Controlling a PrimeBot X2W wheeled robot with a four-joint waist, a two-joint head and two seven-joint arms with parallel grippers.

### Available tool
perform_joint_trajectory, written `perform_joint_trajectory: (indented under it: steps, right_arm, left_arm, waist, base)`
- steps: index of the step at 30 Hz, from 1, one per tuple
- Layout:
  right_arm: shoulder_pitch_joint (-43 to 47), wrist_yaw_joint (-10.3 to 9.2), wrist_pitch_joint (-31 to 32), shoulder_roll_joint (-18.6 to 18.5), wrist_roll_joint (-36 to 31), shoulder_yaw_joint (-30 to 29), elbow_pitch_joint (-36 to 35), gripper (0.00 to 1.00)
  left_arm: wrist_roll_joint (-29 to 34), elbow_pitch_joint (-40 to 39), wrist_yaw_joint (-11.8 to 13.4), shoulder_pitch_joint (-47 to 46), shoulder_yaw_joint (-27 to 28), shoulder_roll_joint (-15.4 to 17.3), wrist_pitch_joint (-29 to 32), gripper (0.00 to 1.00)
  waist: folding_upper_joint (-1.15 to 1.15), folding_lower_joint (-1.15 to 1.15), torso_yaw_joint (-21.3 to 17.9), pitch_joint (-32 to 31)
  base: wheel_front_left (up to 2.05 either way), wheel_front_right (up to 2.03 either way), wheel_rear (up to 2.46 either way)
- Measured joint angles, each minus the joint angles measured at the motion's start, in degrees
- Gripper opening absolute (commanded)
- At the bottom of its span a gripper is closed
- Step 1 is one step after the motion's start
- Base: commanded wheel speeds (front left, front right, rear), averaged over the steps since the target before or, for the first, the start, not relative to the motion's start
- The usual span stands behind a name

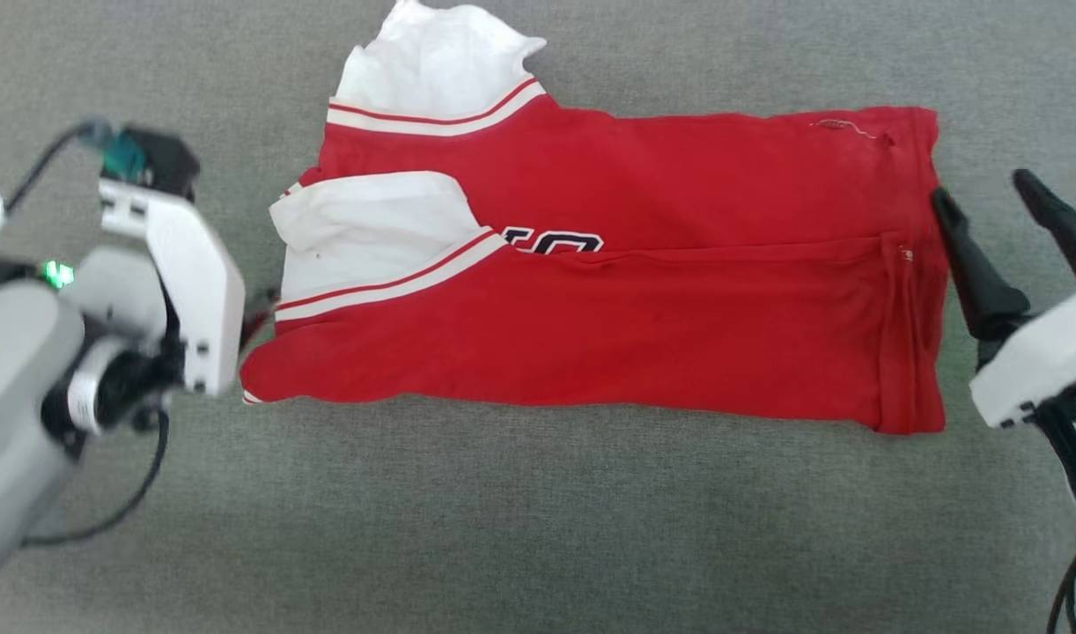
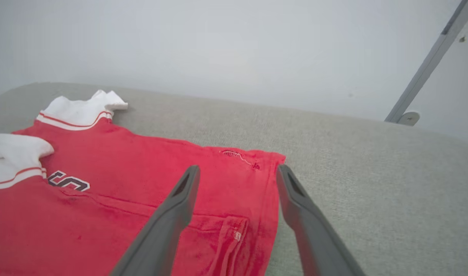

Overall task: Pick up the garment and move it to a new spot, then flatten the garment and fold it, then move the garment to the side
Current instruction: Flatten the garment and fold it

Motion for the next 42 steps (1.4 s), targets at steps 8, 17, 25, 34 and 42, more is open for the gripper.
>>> perform_joint_trajectory:
  steps: [8, 17, 25, 34, 42]
  right_arm:
    - [6.41, 0.00, -2.94, 6.46, -2.54, -4.47, -4.83, 1.00]
    - [10.20, -0.01, 2.25, 8.86, -2.19, -4.25, -3.78, 1.00]
    - [10.87, -0.01, 10.63, 9.64, 0.08, -0.73, 0.16, 1.00]
    - [4.48, -0.01, 23.37, 10.09, -2.49, -0.82, 7.11, 1.00]
    - [-0.25, -0.29, 33.65, 9.04, -3.61, 1.43, 11.35, 0.00]
  left_arm:
    - [-3.72, -9.46, 7.05, 8.67, 0.40, 4.81, 1.07, 1.00]
    - [-6.61, -2.85, 7.48, 11.22, 0.33, 2.02, 0.49, 1.00]
    - [-7.49, 4.70, 3.63, 9.76, -0.20, -1.86, 1.47, 0.00]
    - [-7.60, 7.75, 1.87, 7.69, -0.47, -5.10, 1.29, 0.00]
    - [-6.91, 8.70, 0.87, 6.56, -0.89, -6.97, 0.52, 0.00]
  waist:
    - [0.00, 0.00, -2.35, -0.95]
    - [0.00, 0.00, -5.64, -1.34]
    - [0.00, 0.00, -6.11, -1.07]
    - [0.01, 0.00, -4.36, 0.23]
    - [0.01, 0.00, -2.53, 0.97]
  base:
    - [0.00, 0.00, 0.00]
    - [0.00, 0.00, 0.00]
    - [0.00, 0.00, 0.00]
    - [0.00, 0.00, 0.00]
    - [0.00, 0.00, 0.00]
